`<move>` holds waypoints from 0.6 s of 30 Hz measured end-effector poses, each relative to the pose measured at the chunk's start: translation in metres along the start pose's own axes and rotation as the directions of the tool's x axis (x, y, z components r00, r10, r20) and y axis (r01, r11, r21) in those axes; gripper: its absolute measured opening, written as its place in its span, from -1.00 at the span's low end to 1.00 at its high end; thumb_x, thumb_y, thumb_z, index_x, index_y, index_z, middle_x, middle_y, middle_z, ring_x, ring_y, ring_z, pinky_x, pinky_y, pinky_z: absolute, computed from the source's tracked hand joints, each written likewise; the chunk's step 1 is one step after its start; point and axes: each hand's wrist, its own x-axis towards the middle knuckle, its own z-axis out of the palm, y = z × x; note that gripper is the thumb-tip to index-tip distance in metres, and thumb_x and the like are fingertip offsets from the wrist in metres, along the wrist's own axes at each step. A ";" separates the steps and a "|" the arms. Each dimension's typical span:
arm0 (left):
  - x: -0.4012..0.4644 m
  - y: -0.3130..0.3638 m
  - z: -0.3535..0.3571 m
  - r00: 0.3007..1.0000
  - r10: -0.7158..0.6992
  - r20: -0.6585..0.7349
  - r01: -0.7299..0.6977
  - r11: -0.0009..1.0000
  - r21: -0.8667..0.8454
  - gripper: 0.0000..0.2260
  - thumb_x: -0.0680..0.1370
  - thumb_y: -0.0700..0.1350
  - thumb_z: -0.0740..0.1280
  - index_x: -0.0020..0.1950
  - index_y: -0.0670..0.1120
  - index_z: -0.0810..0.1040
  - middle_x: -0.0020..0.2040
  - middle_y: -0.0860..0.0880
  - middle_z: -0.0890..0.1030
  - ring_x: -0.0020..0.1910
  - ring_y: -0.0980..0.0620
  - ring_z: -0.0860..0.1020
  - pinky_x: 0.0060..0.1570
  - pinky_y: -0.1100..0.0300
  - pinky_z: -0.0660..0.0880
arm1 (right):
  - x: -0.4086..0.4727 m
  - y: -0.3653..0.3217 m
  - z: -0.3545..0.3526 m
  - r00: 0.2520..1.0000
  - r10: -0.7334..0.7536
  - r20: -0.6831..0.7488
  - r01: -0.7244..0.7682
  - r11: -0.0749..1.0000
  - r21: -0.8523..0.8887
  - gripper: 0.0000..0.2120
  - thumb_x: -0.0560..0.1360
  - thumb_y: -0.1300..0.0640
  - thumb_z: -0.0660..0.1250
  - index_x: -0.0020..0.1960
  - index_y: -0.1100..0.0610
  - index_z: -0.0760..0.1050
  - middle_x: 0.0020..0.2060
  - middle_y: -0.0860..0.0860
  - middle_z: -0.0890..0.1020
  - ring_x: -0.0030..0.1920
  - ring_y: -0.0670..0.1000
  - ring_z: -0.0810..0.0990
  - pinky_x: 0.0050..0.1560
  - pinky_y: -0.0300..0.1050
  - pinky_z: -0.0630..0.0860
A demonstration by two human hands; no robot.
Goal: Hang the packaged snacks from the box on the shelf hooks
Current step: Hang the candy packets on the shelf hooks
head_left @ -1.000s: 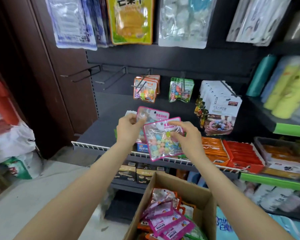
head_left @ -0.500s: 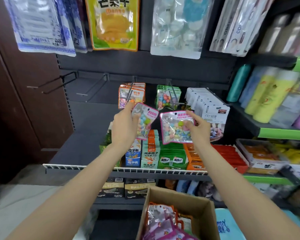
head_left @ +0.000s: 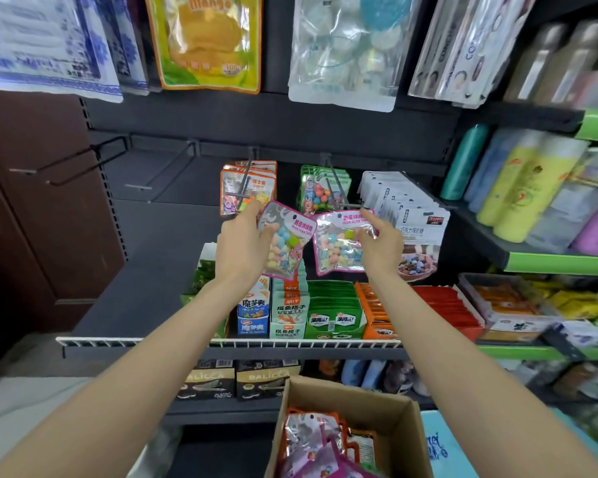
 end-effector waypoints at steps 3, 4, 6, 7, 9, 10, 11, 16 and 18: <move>0.003 0.001 0.003 1.000 0.003 0.010 -0.003 1.000 -0.009 -0.81 0.57 -0.10 0.29 0.16 -0.11 0.47 -0.29 -0.02 0.50 -0.30 -0.03 0.48 -0.30 0.13 0.40 | 0.005 0.001 0.003 0.999 -0.042 0.020 0.044 0.993 -0.105 -0.64 0.55 0.27 0.26 0.33 0.08 0.47 0.32 0.05 0.46 0.28 0.00 0.42 0.13 -0.38 0.25; 0.004 0.001 0.003 1.000 0.001 0.013 -0.001 1.000 -0.014 -0.80 0.57 -0.09 0.29 0.17 -0.10 0.47 -0.25 -0.04 0.53 -0.26 -0.07 0.51 -0.27 0.10 0.44 | 0.008 0.003 0.004 0.998 -0.058 0.034 0.062 0.989 -0.132 -0.64 0.55 0.26 0.27 0.33 0.08 0.46 0.32 0.07 0.46 0.29 0.03 0.42 0.23 -0.29 0.28; 0.008 0.000 0.006 1.000 -0.004 0.014 0.005 1.000 -0.025 -0.80 0.57 -0.08 0.30 0.17 -0.09 0.47 -0.24 -0.06 0.55 -0.23 -0.11 0.54 -0.23 0.06 0.49 | 0.014 0.007 0.007 0.992 -0.101 0.070 0.114 0.970 -0.213 -0.62 0.55 0.23 0.27 0.36 0.09 0.43 0.31 0.10 0.46 0.25 0.06 0.46 0.29 -0.12 0.34; 0.010 0.000 0.008 1.000 -0.004 0.014 0.004 1.000 -0.024 -0.80 0.57 -0.08 0.30 0.17 -0.10 0.47 -0.27 -0.05 0.53 -0.27 -0.09 0.52 -0.24 0.07 0.48 | 0.018 0.009 0.008 0.986 -0.130 0.101 0.153 0.953 -0.263 -0.61 0.55 0.23 0.27 0.38 0.10 0.40 0.31 0.11 0.44 0.20 0.06 0.48 0.27 -0.10 0.36; 0.017 0.000 0.012 1.000 0.002 0.014 -0.002 1.000 -0.011 -0.80 0.57 -0.08 0.30 0.15 -0.11 0.47 -0.34 -0.02 0.48 -0.36 -0.03 0.44 -0.29 0.12 0.39 | 0.028 0.017 0.014 0.972 -0.153 0.179 0.206 0.921 -0.331 -0.55 0.55 0.25 0.25 0.43 0.11 0.32 0.35 0.13 0.36 0.20 0.08 0.47 0.26 -0.10 0.35; 0.021 0.000 0.015 1.000 0.006 0.012 -0.006 1.000 -0.008 -0.81 0.57 -0.09 0.30 0.14 -0.13 0.48 -0.36 -0.01 0.46 -0.40 0.00 0.41 -0.31 0.13 0.36 | 0.033 0.020 0.018 0.964 -0.157 0.213 0.223 0.917 -0.332 -0.50 0.55 0.29 0.24 0.46 0.12 0.26 0.36 0.14 0.31 0.25 0.10 0.43 0.28 -0.10 0.34; 0.025 0.000 0.018 1.000 0.006 0.011 -0.006 1.000 -0.010 -0.82 0.57 -0.09 0.29 0.13 -0.13 0.48 -0.38 0.00 0.43 -0.42 0.03 0.37 -0.35 0.13 0.33 | 0.038 0.023 0.023 0.953 -0.171 0.251 0.252 0.906 -0.340 -0.46 0.54 0.33 0.22 0.49 0.14 0.20 0.37 0.15 0.27 0.30 0.11 0.38 0.31 -0.09 0.32; 0.043 -0.001 0.037 1.000 -0.015 0.019 0.015 1.000 -0.004 -0.86 0.57 -0.14 0.29 0.09 -0.15 0.44 -0.37 0.03 0.36 -0.34 -0.03 0.40 -0.35 0.16 0.27 | 0.072 0.035 0.046 0.933 -0.048 0.356 0.188 0.911 -0.368 -0.41 0.53 0.39 0.12 0.50 0.18 0.04 0.40 0.16 0.14 0.38 0.14 0.19 0.42 -0.03 0.19; 0.047 -0.004 0.044 1.000 -0.022 0.018 0.022 1.000 -0.013 -0.88 0.57 -0.15 0.28 0.06 -0.16 0.42 -0.36 0.03 0.36 -0.36 0.00 0.35 -0.35 0.16 0.25 | 0.092 0.044 0.057 0.926 -0.032 0.375 0.213 0.865 -0.454 -0.46 0.52 0.36 0.13 0.48 0.26 0.11 0.42 0.22 0.17 0.39 0.16 0.21 0.37 -0.13 0.13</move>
